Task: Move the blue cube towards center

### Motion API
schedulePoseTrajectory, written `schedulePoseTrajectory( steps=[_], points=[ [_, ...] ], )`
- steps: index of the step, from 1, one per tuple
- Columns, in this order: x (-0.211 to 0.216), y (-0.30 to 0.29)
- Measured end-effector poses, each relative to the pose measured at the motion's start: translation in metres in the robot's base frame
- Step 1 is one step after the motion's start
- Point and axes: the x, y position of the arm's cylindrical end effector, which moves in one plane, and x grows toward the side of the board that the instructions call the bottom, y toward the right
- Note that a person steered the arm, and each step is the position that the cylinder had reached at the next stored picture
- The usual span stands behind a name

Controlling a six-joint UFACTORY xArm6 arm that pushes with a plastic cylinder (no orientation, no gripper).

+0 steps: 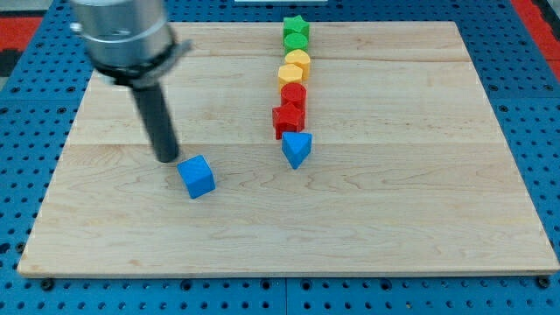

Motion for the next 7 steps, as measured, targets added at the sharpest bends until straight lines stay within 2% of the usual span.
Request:
schedulePoseTrajectory(
  steps=[1, 2, 3, 5, 6, 7],
  points=[
    [0.009, -0.048],
    [0.033, -0.033],
    [0.039, -0.002],
    [0.039, 0.118],
    [0.039, 0.156],
    [0.039, 0.120]
  ],
)
